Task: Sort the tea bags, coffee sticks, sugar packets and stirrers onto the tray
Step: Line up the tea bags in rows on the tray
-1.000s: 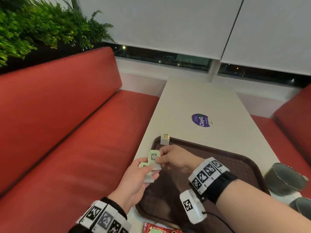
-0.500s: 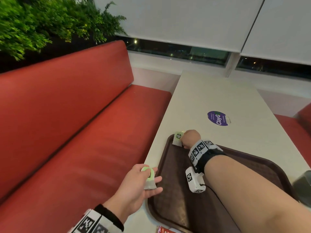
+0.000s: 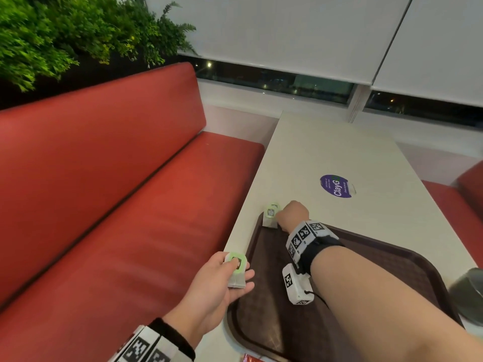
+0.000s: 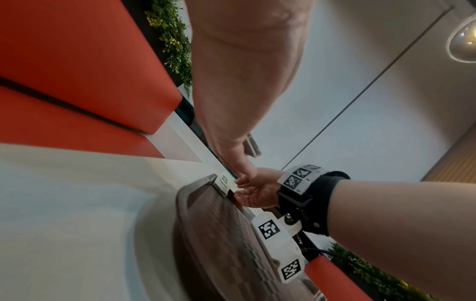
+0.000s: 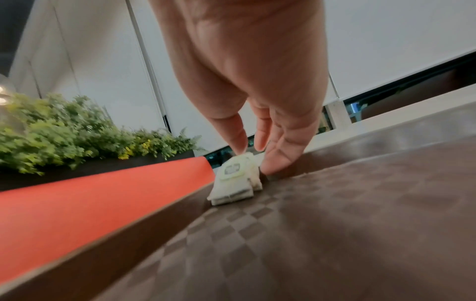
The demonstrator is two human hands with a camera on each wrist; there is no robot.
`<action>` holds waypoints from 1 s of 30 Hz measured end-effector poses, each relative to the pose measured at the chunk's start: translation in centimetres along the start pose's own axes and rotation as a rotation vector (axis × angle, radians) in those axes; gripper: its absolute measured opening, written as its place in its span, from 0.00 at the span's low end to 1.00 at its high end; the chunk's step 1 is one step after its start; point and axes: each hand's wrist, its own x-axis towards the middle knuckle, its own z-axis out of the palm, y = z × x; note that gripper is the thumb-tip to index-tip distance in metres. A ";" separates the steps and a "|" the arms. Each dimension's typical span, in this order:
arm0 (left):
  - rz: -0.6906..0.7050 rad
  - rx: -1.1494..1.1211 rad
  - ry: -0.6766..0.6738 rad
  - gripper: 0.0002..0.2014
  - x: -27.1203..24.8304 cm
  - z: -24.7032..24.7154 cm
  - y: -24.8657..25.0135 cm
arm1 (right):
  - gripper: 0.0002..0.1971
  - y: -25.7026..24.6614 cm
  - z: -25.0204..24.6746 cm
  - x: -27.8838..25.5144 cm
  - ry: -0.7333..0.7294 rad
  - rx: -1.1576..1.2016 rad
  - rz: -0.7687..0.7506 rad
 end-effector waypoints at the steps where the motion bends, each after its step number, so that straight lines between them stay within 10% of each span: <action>1: 0.016 0.003 0.006 0.07 0.0 0.1 0.0 | 0.13 0.2 -0.3 -0.3 0.018 0.063 -0.011; 4: 0.081 0.013 0.025 0.07 0.1 0.7 0.3 | 0.06 0.5 -1.3 -2.8 -0.011 0.396 -0.152; 10: 0.200 -0.015 -0.003 0.08 0.3 2.5 0.8 | 0.04 1.2 -3.2 -10.8 -0.537 0.639 -0.426; 17: 0.233 0.044 -0.020 0.11 0.3 4.4 0.4 | 0.13 1.6 -2.8 -11.5 -0.461 0.713 -0.432; 25: 0.229 0.169 0.063 0.11 -1.1 0.2 0.3 | 0.16 2.3 -1.1 -3.2 -0.145 0.638 -0.044; 30: 0.219 0.145 0.113 0.06 -2.2 -2.7 -1.0 | 0.05 1.1 0.2 -1.3 -0.217 0.541 -0.007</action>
